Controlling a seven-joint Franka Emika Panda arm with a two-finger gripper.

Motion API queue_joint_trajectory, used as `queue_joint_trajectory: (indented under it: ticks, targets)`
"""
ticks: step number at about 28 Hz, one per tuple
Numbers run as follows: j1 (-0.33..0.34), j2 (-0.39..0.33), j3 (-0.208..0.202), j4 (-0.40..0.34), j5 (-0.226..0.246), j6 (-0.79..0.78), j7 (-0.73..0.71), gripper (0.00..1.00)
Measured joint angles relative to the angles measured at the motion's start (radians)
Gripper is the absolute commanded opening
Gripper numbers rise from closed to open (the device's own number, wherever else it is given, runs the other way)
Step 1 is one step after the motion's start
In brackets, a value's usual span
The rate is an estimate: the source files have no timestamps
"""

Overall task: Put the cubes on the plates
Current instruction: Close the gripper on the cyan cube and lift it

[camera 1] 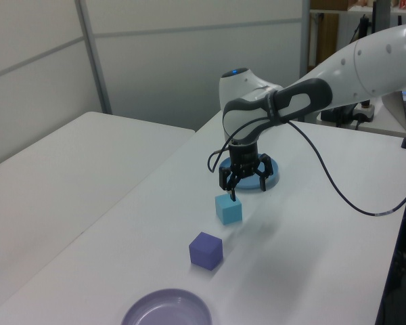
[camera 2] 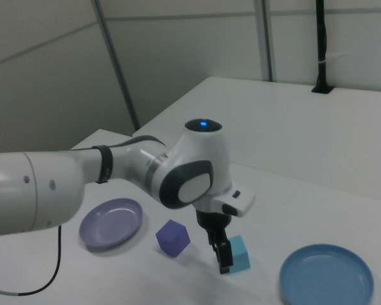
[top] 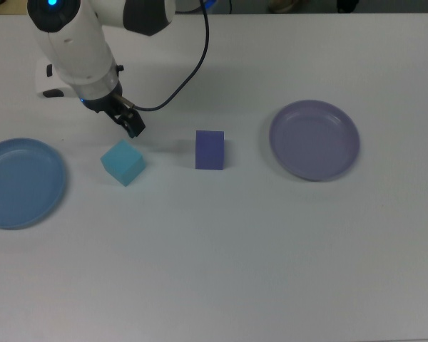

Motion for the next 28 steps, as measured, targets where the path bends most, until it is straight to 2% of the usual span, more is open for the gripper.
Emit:
queue_joint_trajectory:
  ticks: [12, 19, 28]
  targets:
    - [-0.012, 0.059, -0.001, 0.0, 0.0, 0.166, 0.02, 1.0]
    - [-0.011, 0.069, 0.002, 0.006, 0.004, 0.178, 0.02, 1.0]
    - [-0.006, 0.069, 0.012, 0.02, 0.037, 0.178, 0.019, 1.0]
